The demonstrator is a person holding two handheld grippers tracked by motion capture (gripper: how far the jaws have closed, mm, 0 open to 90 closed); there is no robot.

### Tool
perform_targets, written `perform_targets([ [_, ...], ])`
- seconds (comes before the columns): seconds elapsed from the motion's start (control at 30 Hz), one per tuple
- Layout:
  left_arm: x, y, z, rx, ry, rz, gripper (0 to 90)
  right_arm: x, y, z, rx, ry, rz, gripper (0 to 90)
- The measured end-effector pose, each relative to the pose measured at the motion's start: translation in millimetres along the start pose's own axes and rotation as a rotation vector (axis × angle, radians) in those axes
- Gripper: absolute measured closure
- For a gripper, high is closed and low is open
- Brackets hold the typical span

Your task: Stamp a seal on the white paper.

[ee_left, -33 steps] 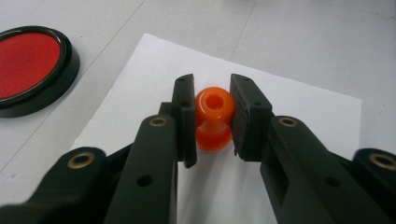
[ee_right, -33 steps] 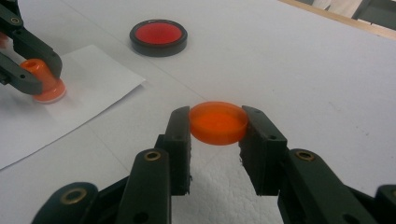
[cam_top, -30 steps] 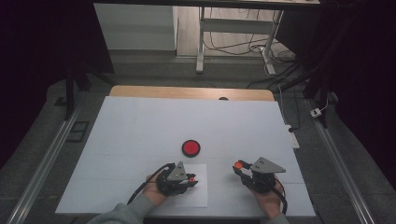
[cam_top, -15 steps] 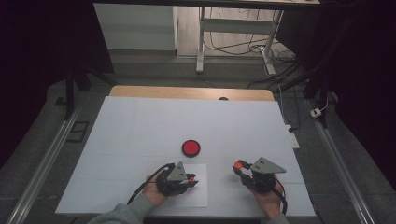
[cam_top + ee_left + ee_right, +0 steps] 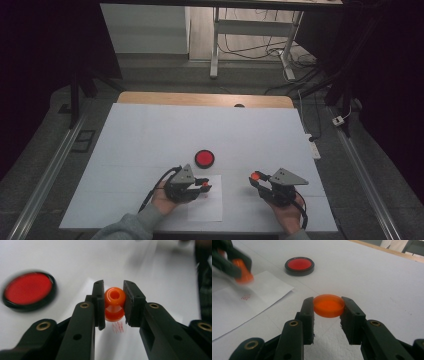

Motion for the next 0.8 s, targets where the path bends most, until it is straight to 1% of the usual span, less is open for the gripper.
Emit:
perform_targets([
  [0.07, -7.8, -3.1, -3.8, -0.035, 0.043, 0.025, 72.7, -0.2, 0.8, 0.3, 0.002, -0.002, 0.005, 64.2],
  [0.17, -16.1, -7.2, -6.8, -0.073, 0.076, 0.050, 72.7, 0.1, 1.3, 0.8, 0.004, 0.000, 0.002, 64.2],
  [0.3, -25.5, -9.9, -11.3, -0.079, 0.099, 0.045, 72.7, 0.6, 1.0, 0.6, 0.001, -0.003, 0.002, 64.2],
  [0.37, -29.9, -10.6, -13.1, -0.075, 0.102, 0.031, 72.7, 0.9, 1.0, 0.8, -0.002, -0.006, 0.003, 64.2],
  [0.63, -38.9, -14.7, -13.5, -0.067, 0.094, -0.001, 72.7, 2.1, 0.3, 0.9, -0.004, -0.007, 0.002, 64.1],
  [0.73, -42.8, -18.0, -13.5, -0.078, 0.091, -0.019, 72.7, 2.1, 0.3, 1.0, -0.004, -0.008, 0.004, 64.2],
  [0.8, -46.0, -20.0, -13.8, -0.084, 0.090, -0.024, 72.6, 2.4, 0.3, 1.1, -0.002, -0.007, 0.002, 64.2],
])
Point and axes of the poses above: each handheld gripper's, and its own axes: x roughly forward along the jaws, z roughly out of its underside, y roughly to its right, the point moved 1 cm from there along x, roughly forward along the jaws, and after that the axes turned 7 degrees about -x, right-handed, at the moved point
